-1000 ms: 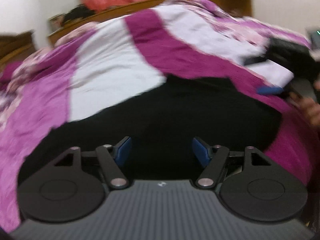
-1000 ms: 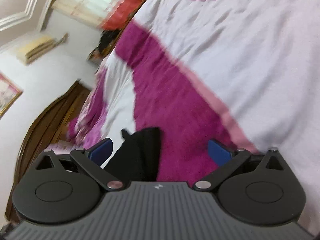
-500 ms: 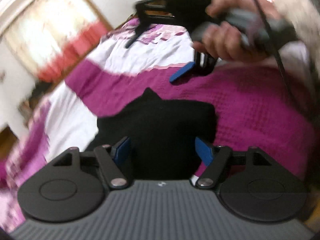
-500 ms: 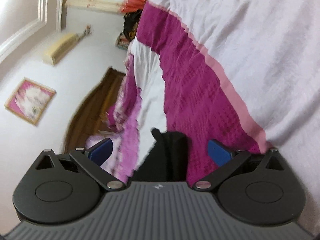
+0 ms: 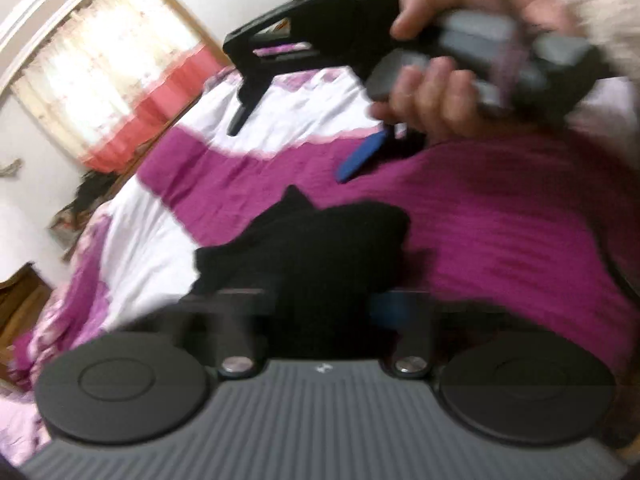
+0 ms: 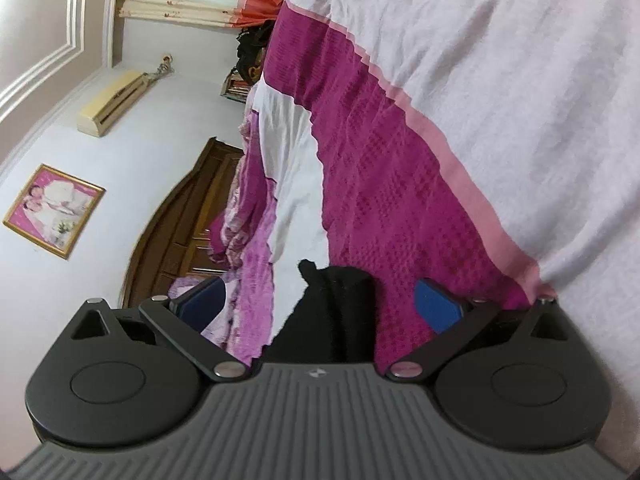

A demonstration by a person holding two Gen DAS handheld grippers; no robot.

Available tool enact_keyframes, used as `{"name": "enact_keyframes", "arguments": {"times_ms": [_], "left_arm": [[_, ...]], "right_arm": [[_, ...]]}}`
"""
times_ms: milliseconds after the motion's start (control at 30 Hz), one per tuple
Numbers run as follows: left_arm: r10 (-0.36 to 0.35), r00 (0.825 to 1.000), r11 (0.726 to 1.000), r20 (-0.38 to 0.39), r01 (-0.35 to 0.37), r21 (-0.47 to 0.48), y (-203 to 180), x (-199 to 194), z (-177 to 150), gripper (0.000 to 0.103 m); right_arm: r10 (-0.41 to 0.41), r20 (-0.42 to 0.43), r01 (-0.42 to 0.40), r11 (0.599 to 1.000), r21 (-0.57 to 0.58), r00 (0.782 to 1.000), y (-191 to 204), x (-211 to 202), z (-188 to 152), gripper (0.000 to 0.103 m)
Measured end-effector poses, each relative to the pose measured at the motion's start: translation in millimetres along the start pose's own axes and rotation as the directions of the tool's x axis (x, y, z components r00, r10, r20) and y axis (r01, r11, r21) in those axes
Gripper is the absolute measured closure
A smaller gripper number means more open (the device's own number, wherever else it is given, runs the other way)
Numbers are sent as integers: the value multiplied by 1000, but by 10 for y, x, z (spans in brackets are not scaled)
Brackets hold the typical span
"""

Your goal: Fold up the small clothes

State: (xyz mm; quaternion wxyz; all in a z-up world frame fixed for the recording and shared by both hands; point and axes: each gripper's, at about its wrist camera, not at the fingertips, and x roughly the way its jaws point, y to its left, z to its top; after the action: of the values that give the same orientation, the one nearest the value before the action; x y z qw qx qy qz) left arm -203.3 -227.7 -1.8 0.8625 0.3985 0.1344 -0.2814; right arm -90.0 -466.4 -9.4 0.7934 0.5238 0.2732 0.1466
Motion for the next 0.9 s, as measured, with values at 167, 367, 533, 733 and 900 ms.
{"name": "enact_keyframes", "arguments": {"times_ms": [167,367,533,733,900], "left_arm": [[-51,998,986,29,55,-157,252,3,33,82],[-46,996,996,70,51,-74,222,-41,-12,82],[-45,997,983,67,56,-173,216,23,-50,81],[-79,994,977,78,93,-192,265,15,-80,81],[-92,993,971,76,106,-214,315,3,-71,81]], "right_arm": [[-30,-19,29,998,-50,999,40,21,-25,0],[-193,-66,180,969,-169,979,324,203,-139,0],[-229,-189,188,959,-210,955,500,659,-144,0],[-262,-190,217,949,-229,946,550,887,-46,41],[-331,-140,303,934,-191,933,479,886,-55,80]]}}
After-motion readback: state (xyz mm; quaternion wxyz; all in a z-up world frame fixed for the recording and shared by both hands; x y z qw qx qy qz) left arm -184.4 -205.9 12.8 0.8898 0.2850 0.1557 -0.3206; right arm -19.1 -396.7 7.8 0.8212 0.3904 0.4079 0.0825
